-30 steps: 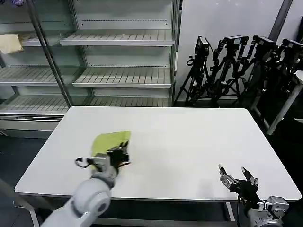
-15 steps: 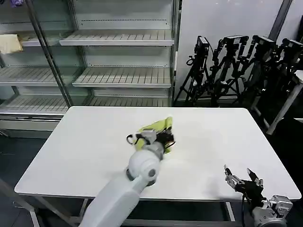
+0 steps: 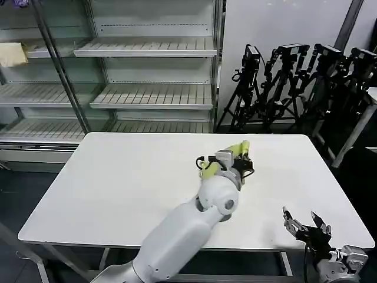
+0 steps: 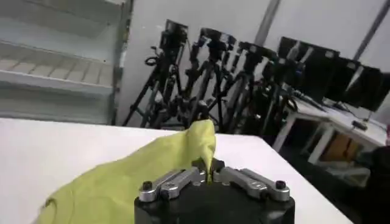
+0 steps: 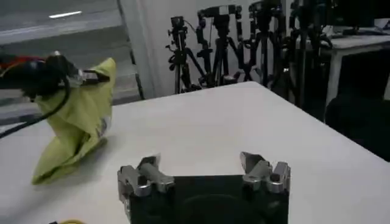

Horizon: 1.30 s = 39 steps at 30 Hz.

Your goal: Fold and organize the clothes.

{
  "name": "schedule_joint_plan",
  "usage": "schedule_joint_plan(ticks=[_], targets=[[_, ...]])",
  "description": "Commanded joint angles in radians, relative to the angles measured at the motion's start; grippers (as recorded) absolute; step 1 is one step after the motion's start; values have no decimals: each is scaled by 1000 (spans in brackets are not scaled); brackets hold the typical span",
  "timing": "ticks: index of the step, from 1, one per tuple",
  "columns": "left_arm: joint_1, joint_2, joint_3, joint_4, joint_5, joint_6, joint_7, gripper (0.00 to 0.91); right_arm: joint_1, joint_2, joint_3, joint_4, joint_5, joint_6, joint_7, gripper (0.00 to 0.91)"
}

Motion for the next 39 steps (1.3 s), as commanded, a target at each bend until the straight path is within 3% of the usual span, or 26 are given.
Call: schedule_joint_plan(ticks=[1, 8, 10, 13, 16, 21, 24, 27, 30, 36, 39], targets=[[-53, -15, -46, -5, -63, 21, -8, 20, -5, 0, 3, 9, 3, 1, 3, 907], [-70, 237, -240, -228, -318, 15, -17, 30, 4, 5, -11, 3, -8, -6, 8, 907], [-41, 347, -310, -283, -341, 29, -17, 20, -9, 8, -4, 11, -10, -5, 6, 907], [53, 622, -411, -397, -388, 33, -6, 20, -46, 18, 8, 41, -15, 4, 1, 907], [165, 836, -547, -480, -403, 34, 70, 20, -38, 22, -2, 50, -18, 4, 0, 907], [280, 1086, -786, -550, -445, 37, 161, 20, -27, 35, -52, 42, -51, 6, 0, 907], [283, 1189, -793, -544, -339, 38, 247, 20, -4, 39, -81, 30, -61, 4, 2, 907], [316, 1230, -765, -590, -154, 37, 316, 20, -12, 54, -87, 40, -72, 9, -1, 907], [382, 1206, -679, -640, 100, 35, 380, 20, -14, 67, -98, 45, -85, 11, -3, 907], [518, 976, -277, -561, 776, 30, 506, 20, -45, 80, -87, 47, -109, 35, -13, 907], [497, 816, -120, -422, 923, 28, 510, 20, -57, 83, -71, 49, -109, 38, -13, 907]])
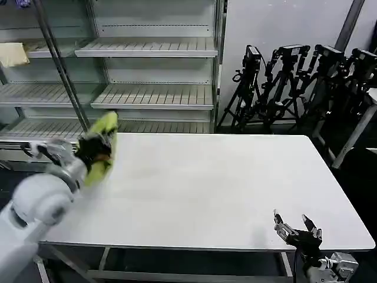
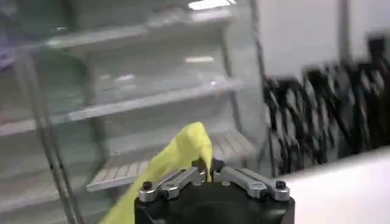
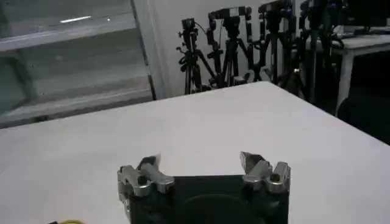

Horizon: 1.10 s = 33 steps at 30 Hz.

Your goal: Fold and organize the clothes.

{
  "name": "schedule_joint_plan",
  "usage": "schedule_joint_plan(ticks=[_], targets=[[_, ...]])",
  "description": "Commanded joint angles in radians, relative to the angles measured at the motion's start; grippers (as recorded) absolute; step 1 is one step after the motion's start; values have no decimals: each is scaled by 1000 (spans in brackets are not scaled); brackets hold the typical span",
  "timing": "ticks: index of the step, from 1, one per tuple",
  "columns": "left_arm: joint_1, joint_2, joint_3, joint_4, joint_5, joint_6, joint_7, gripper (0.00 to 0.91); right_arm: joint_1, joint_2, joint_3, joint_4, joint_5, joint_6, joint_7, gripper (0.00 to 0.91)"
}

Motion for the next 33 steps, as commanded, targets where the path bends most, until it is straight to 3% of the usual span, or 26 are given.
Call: schedule_joint_plan(ticks=[1, 6, 16, 24, 25, 26, 27, 28, 33], targets=[[141, -214, 442, 141, 879, 0, 172, 20, -29, 14, 6, 7, -23, 14, -2, 907], [29, -343, 504, 160, 820, 1, 170, 20, -46, 6, 30, 17, -19, 14, -2, 907], [-214, -511, 548, 233, 373, 3, 53, 20, -56, 12, 34, 14, -22, 17, -2, 907], [-270, -679, 562, 432, 314, 2, -5, 30, -47, 10, 35, 7, -21, 17, -2, 907], [-276, -697, 562, 451, 315, 2, -6, 71, -47, 10, 34, 6, -21, 17, -2, 907], [-279, -708, 564, 460, 314, 2, -5, 514, -47, 10, 35, 5, -21, 17, -2, 907], [-282, -717, 567, 469, 312, 1, -6, 786, -47, 9, 36, 5, -21, 17, -2, 907], [-283, -726, 567, 474, 307, 1, -6, 907, -47, 8, 37, 5, -20, 17, -2, 907], [-274, -758, 544, 457, 168, -23, -19, 907, -43, 5, 46, 6, -15, 15, -2, 907]])
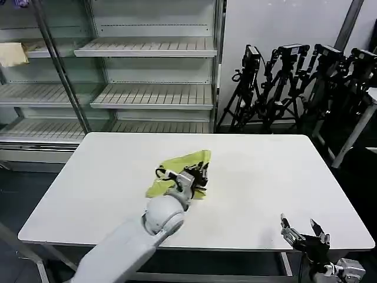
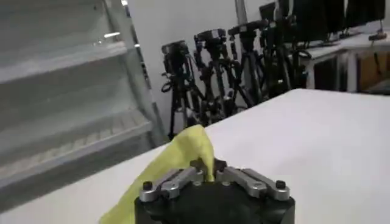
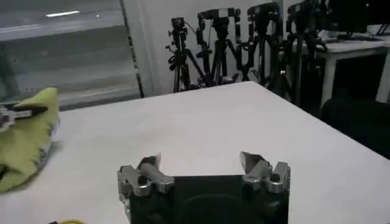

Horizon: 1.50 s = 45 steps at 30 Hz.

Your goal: Fold and organize the clothes.

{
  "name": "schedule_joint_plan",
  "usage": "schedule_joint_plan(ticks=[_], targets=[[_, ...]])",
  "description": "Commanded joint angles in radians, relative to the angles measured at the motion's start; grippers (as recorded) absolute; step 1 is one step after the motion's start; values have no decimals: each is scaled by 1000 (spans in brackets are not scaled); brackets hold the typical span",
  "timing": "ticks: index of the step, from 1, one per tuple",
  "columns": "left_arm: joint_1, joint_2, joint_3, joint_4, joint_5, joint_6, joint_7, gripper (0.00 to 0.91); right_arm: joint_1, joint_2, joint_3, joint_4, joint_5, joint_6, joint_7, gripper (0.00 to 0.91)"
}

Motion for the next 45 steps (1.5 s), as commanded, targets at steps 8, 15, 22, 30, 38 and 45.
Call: schedule_joint_plan(ticks=[8, 15, 22, 30, 38, 45], targets=[[-13, -194, -86, 37, -521, -54, -78, 907, 3, -3, 8, 7, 2, -3, 1, 907], [99, -95, -269, -114, -508, -78, -91, 907, 23, -16, 2, 17, -8, 3, 2, 907], [323, 114, -446, -279, -95, -178, -18, 907, 53, -29, -45, 28, -187, 73, 4, 907], [699, 124, -686, -486, 75, -249, 56, 907, 72, -30, -113, 46, -270, 128, 12, 907], [856, 38, -798, -561, 123, -256, 105, 907, 69, -28, -113, 57, -280, 167, 15, 907], [926, -11, -823, -607, 162, -261, 142, 907, 58, -21, -123, 79, -292, 177, 11, 907]])
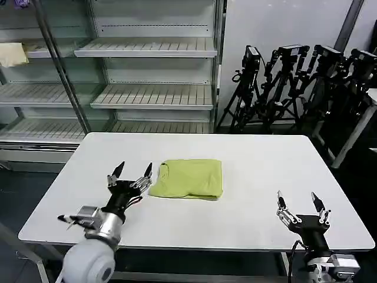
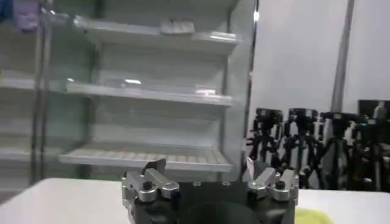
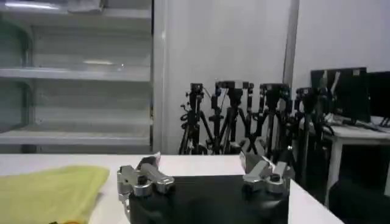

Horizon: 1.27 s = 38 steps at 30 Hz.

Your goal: Fold and organize the clothes.

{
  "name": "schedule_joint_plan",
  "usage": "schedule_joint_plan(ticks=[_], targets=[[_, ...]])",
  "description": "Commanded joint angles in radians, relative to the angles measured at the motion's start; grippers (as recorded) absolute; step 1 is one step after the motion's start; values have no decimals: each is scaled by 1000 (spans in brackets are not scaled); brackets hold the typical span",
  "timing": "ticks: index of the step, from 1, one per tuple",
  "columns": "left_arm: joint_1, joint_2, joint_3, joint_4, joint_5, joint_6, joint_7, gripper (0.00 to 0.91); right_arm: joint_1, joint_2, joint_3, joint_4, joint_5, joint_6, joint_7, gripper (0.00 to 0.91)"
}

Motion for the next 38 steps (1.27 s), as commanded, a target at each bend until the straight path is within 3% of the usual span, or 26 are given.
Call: schedule_joint_plan(ticks=[1, 20, 31, 38], targets=[[248, -51, -149, -137, 119, -27, 67, 907, -4, 4, -29, 21, -48, 37, -1, 907], [344, -127, -175, -212, 171, -43, 135, 907, -28, -6, -62, 57, -60, 46, 30, 907], [351, -129, -173, -222, 171, -42, 146, 907, -27, -2, -61, 67, -74, 48, 27, 907], [348, -129, -174, -220, 169, -42, 150, 907, -20, 4, -63, 59, -91, 47, -7, 907]])
